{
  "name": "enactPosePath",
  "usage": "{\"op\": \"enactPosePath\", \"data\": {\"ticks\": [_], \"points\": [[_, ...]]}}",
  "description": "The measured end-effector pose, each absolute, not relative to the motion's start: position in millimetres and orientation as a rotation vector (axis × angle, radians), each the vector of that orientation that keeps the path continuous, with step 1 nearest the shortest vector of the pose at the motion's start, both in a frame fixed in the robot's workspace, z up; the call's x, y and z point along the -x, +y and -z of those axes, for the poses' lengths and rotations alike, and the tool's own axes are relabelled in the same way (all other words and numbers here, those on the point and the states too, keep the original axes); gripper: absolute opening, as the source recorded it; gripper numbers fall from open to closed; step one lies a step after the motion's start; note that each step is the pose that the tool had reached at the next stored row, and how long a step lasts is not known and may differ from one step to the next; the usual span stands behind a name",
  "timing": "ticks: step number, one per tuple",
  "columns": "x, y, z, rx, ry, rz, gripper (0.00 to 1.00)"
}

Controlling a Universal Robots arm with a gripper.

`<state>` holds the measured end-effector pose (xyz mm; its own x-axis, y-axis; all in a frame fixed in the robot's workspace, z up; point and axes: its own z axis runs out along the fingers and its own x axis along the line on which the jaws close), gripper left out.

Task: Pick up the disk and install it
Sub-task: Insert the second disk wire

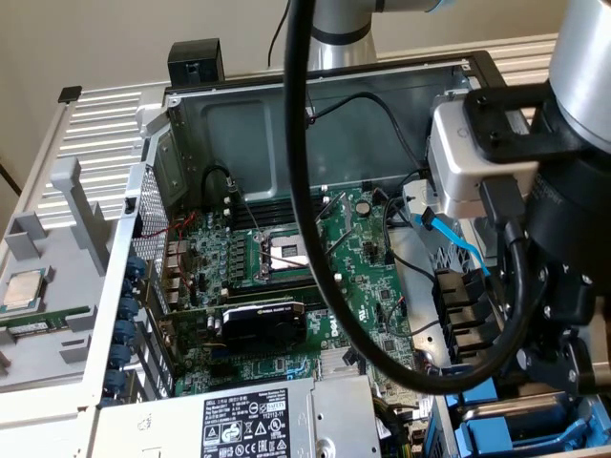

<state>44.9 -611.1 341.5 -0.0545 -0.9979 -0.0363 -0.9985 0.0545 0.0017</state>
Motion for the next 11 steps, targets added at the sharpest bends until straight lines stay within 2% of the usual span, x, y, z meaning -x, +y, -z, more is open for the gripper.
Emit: {"op": "enactPosePath", "data": {"ticks": [11], "points": [[-44.8, -611.0, -340.0, 2.139, 2.259, -0.033, 0.16]]}}
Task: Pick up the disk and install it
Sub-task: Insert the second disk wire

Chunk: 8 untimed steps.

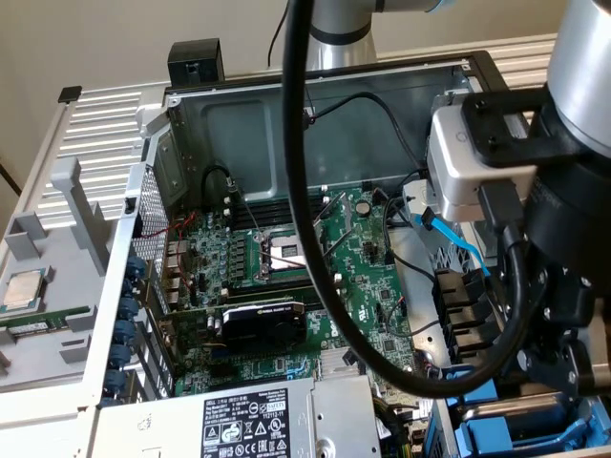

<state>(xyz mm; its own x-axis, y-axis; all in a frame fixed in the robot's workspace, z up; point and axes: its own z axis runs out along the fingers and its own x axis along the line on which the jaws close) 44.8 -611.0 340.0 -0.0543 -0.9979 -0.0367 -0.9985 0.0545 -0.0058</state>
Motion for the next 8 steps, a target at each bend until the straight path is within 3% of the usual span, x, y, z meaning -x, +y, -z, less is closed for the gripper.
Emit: {"op": "enactPosePath", "data": {"ticks": [8], "points": [[-44.8, -611.1, -337.8, 2.138, 2.257, -0.029, 0.16]]}}
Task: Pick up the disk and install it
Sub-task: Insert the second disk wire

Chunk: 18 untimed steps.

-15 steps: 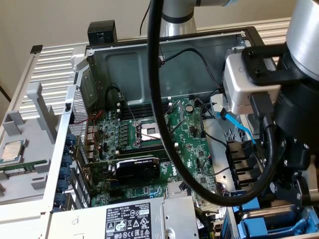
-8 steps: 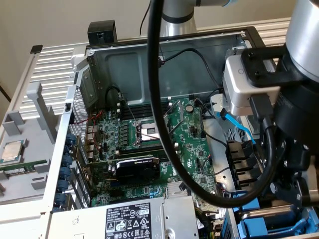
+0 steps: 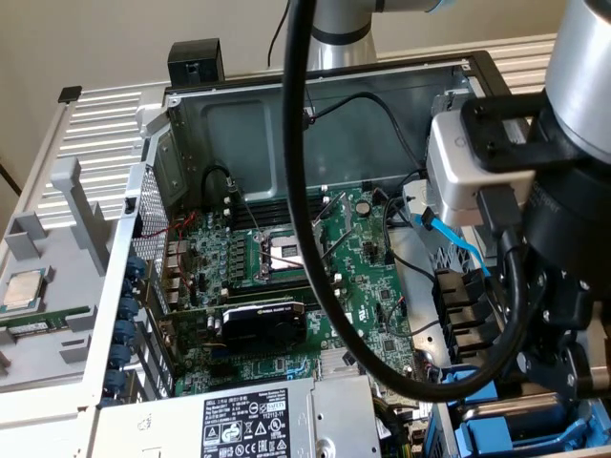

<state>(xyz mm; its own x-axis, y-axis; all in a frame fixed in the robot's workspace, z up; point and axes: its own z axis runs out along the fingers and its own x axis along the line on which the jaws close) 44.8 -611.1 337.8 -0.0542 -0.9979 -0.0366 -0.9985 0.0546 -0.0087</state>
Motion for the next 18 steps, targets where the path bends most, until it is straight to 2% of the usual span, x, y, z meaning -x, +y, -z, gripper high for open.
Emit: {"op": "enactPosePath", "data": {"ticks": [14, 16, 17, 18], "points": [[-45.0, -611.0, -336.6, 2.137, 2.256, -0.029, 0.16], [-45.0, -611.0, -336.8, 2.137, 2.256, -0.029, 0.18], [-45.0, -611.1, -337.4, 2.137, 2.256, -0.029, 0.24], [-44.8, -611.0, -338.2, 2.137, 2.257, -0.029, 0.24]]}}
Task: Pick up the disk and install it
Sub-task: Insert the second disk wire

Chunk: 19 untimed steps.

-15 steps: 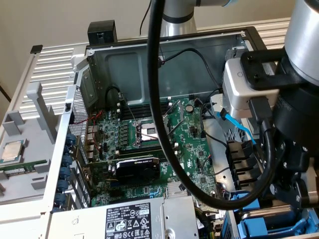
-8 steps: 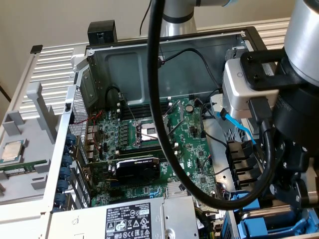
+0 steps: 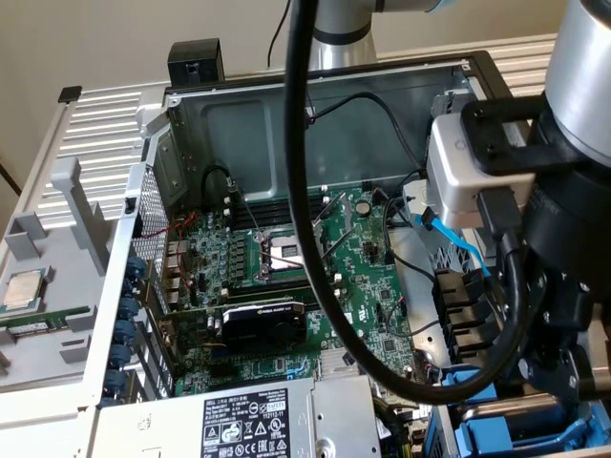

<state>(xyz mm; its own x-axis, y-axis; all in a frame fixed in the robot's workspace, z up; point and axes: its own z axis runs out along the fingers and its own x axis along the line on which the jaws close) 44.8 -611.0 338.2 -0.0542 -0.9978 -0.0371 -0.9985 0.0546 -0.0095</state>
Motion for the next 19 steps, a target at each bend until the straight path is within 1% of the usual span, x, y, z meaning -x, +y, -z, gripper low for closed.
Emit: {"op": "enactPosePath", "data": {"ticks": [8, 19], "points": [[-44.9, -610.7, -346.9, 2.135, 2.254, -0.023, 0.24], [-44.8, -610.7, -348.9, 2.133, 2.251, -0.019, 0.24]]}}
